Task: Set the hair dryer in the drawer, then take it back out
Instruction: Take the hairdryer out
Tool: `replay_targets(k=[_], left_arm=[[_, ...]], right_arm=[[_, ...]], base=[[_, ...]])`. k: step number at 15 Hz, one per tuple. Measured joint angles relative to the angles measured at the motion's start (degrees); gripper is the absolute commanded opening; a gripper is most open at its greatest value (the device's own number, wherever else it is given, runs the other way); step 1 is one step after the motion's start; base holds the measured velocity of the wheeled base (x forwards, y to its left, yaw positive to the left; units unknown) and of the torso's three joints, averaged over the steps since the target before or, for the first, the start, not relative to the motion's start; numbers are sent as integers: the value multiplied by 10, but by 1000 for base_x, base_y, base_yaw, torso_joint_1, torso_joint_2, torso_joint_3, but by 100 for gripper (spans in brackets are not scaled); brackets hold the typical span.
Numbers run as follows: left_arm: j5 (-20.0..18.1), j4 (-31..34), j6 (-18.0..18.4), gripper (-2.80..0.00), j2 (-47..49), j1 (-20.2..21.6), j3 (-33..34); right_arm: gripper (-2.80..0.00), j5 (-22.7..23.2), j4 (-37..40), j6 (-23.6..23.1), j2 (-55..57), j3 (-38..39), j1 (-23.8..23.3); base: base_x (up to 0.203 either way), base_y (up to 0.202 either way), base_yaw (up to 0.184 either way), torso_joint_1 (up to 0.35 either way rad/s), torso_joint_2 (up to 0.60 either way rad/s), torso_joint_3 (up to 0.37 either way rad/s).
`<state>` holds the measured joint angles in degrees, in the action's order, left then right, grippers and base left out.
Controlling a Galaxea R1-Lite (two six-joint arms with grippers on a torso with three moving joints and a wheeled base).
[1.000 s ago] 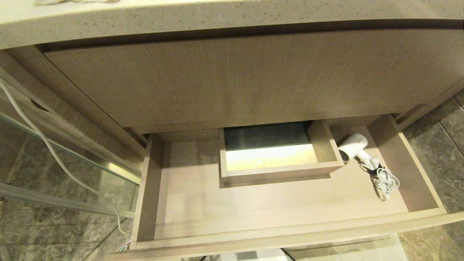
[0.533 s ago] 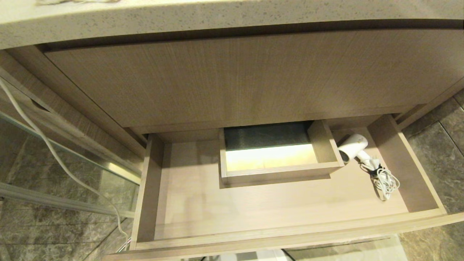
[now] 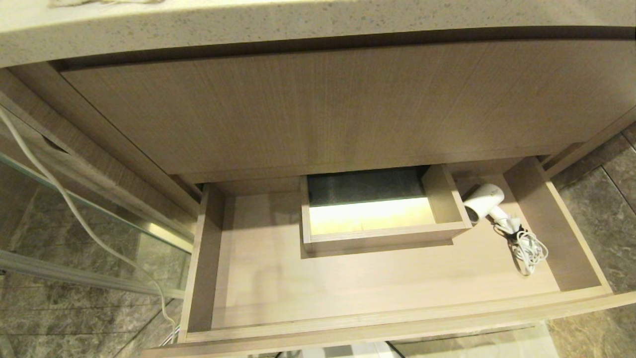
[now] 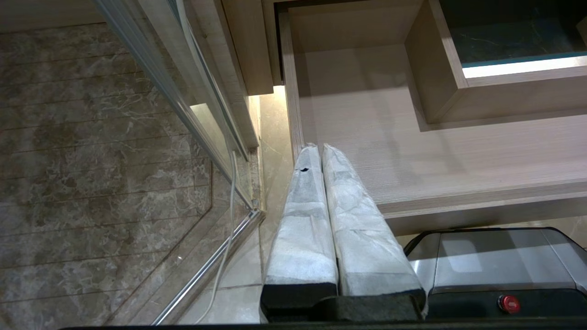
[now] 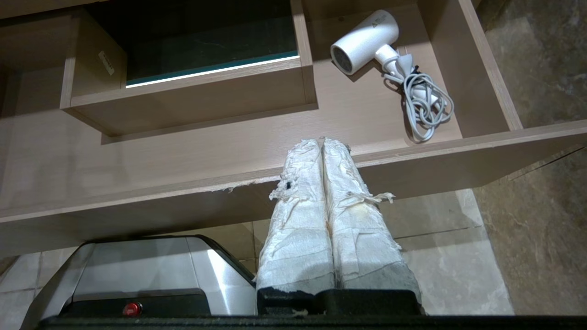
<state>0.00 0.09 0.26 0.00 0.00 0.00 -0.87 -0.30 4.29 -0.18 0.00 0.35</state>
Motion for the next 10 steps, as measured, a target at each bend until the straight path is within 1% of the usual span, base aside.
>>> replay_targets(k=[10], left_arm=[[0, 0, 0, -280, 0, 0, 0]], right_arm=[[-280, 0, 0, 0, 0, 0, 0]], base=[[0, 0, 0, 0, 0, 0]])
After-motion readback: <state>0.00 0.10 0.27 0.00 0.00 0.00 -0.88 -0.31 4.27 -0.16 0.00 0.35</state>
